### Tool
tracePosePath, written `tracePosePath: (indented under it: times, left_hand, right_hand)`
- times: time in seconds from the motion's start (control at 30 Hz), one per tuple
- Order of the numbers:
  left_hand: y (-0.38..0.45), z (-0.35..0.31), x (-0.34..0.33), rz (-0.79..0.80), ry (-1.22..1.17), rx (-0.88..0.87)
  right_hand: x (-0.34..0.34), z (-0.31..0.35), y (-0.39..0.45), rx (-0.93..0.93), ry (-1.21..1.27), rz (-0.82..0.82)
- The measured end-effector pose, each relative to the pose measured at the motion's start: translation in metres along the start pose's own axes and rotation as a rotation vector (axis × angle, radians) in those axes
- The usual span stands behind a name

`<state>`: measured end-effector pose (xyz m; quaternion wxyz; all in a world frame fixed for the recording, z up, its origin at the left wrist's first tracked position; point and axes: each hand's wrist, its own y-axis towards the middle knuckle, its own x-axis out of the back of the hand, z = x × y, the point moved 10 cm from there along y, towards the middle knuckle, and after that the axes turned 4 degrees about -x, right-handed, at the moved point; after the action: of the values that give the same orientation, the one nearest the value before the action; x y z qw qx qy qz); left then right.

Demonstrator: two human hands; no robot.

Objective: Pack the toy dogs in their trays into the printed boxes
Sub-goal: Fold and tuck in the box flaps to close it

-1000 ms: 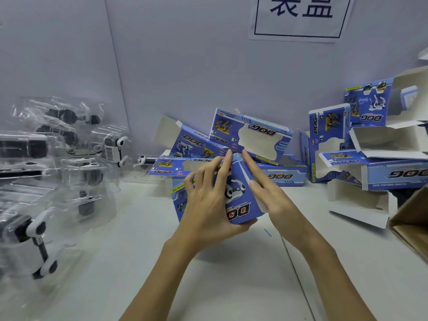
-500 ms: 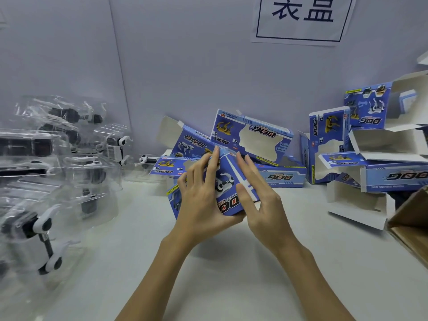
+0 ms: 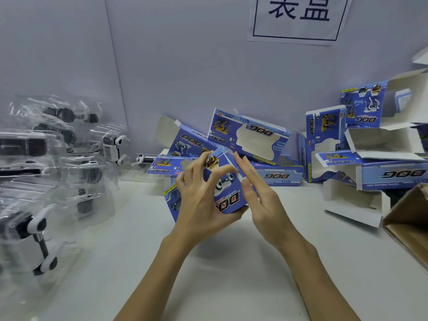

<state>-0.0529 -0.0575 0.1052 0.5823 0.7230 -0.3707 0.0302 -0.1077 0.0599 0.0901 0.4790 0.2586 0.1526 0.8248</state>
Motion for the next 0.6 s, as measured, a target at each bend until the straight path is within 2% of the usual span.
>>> tracePosePath:
  times: [0.07, 0.2, 0.33, 0.4, 0.5, 0.6]
  left_hand:
    - [0.000, -0.001, 0.001, 0.005, 0.005, 0.001]
    - [0.004, -0.007, 0.002, 0.027, -0.003, -0.027]
    - [0.008, -0.019, 0.003, 0.028, -0.023, -0.060]
    - [0.008, -0.020, 0.004, 0.030, -0.033, -0.042]
    - [0.009, -0.020, 0.004, 0.054, -0.087, -0.029]
    - [0.010, -0.018, 0.005, 0.061, -0.123, -0.017]
  right_hand:
    - [-0.001, 0.002, -0.001, 0.020, -0.015, 0.023]
    - [-0.006, -0.001, -0.002, -0.046, 0.173, 0.058]
    - [-0.005, 0.004, 0.000, -0.032, 0.089, 0.113]
    - [-0.007, 0.002, 0.001, -0.043, 0.133, 0.128]
    - [-0.009, -0.001, 0.002, -0.054, 0.172, 0.083]
    - [-0.012, -0.001, 0.001, -0.030, 0.083, 0.049]
